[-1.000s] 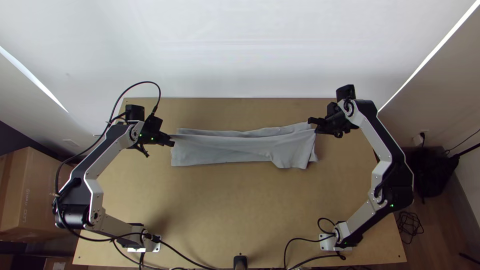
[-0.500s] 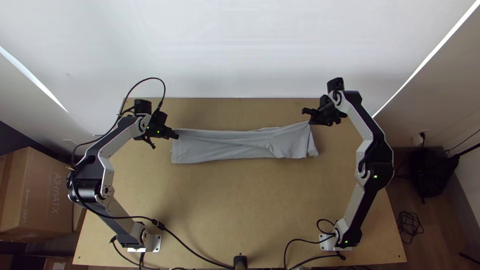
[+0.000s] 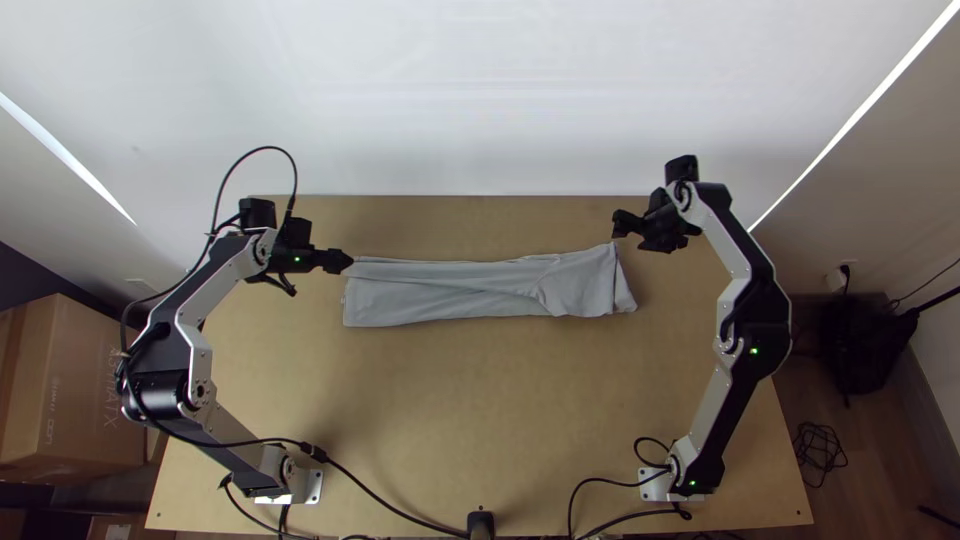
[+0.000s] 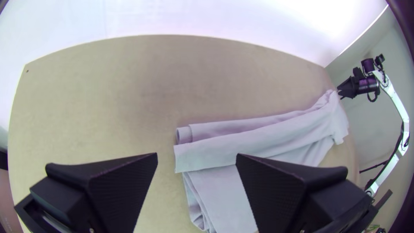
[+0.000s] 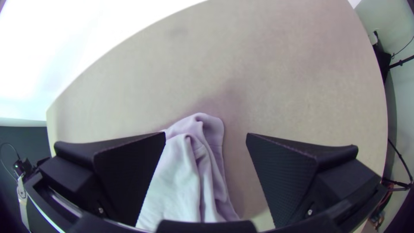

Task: Fold the t-shirt

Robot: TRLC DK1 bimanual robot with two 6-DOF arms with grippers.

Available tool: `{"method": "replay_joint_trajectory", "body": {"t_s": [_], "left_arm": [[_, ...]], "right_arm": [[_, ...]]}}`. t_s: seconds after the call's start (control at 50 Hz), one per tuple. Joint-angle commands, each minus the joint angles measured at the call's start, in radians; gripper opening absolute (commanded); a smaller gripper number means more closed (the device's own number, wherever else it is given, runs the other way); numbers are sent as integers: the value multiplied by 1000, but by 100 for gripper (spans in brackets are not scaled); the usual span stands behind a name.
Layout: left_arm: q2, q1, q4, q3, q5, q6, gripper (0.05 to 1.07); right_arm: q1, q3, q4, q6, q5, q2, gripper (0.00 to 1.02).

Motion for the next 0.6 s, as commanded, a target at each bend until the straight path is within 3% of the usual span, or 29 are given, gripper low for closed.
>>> {"method": "replay_joint_trajectory", "body": {"t_s": [0.0, 0.16, 0.28, 0.42, 0.58], "left_arm": [[-58, 37, -13, -37, 60, -19, 103], [-58, 91, -68, -62, 183, -29, 103], [-45, 105, -68, -95, 214, -43, 103], [-8, 109, -68, -124, 226, -48, 103], [38, 97, -47, -155, 225, -57, 103]], "right_arm": [[-26, 1, 0, 72, -76, -122, 91], [-72, 20, -23, 196, -351, -173, 92], [-74, 6, -23, 199, -383, -197, 92], [-71, -7, -23, 231, -470, -216, 92], [-57, -16, -23, 242, -475, -230, 92]]}}
